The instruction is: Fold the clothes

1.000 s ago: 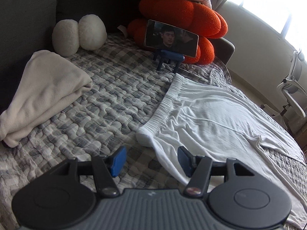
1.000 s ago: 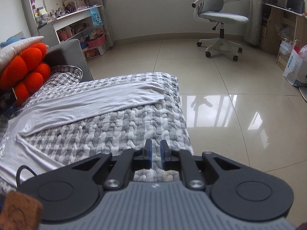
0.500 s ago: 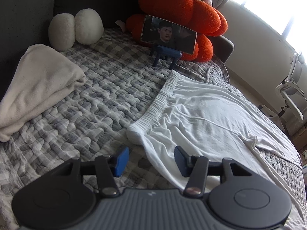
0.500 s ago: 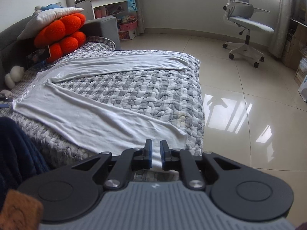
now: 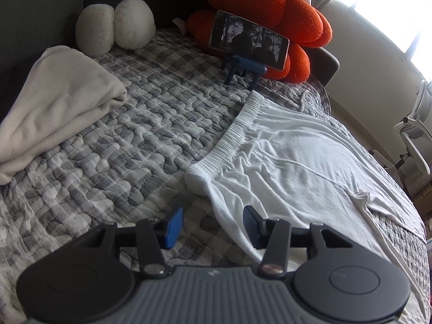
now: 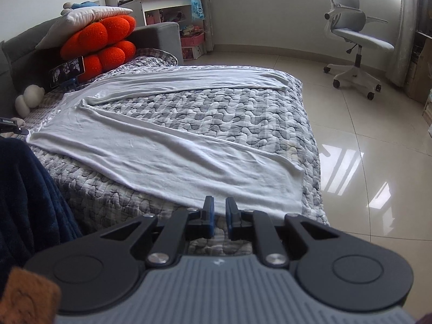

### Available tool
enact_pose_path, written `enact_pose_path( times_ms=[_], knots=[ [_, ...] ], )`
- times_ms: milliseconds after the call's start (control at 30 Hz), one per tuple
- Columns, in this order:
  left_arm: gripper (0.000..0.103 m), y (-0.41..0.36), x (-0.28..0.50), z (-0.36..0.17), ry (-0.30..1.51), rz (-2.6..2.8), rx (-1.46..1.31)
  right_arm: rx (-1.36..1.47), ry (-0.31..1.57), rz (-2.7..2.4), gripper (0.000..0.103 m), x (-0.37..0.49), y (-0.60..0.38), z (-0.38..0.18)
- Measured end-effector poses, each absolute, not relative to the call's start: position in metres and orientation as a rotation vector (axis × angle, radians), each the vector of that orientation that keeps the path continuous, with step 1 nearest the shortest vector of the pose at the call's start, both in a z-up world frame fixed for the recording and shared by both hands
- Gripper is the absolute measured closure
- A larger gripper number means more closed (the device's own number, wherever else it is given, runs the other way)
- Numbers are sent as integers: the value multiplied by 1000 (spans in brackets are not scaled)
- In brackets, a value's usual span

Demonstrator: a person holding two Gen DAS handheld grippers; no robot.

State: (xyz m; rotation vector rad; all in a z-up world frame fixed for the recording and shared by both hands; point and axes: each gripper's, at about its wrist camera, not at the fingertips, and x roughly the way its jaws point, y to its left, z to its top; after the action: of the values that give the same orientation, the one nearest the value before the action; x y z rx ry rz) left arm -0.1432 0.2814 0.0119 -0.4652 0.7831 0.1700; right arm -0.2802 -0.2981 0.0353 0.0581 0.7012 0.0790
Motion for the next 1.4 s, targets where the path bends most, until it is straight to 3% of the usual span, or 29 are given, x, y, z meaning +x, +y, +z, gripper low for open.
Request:
enact_pose_path(
  times_ms=[400, 833, 900, 1033, 1100, 1400],
  knots=[
    [86, 279, -139, 4, 790, 208, -409, 26, 702, 80, 89, -257, -267, 11],
    [86, 295, -141, 14, 772, 199, -521, 32, 704, 53, 89, -259, -268, 12],
    [79, 297, -136, 12, 775, 192, -557, 33, 703, 51, 88, -260, -267, 11],
    [80, 288, -124, 5, 809, 182, -557, 37, 703, 48, 88, -261, -266, 10],
    [99, 284, -124, 5, 808, 202, -527, 37, 705, 46, 89, -262, -266, 11],
    [101, 290, -139, 14, 746, 178, -538, 39, 727, -8, 88, -283, -280, 9]
  ],
)
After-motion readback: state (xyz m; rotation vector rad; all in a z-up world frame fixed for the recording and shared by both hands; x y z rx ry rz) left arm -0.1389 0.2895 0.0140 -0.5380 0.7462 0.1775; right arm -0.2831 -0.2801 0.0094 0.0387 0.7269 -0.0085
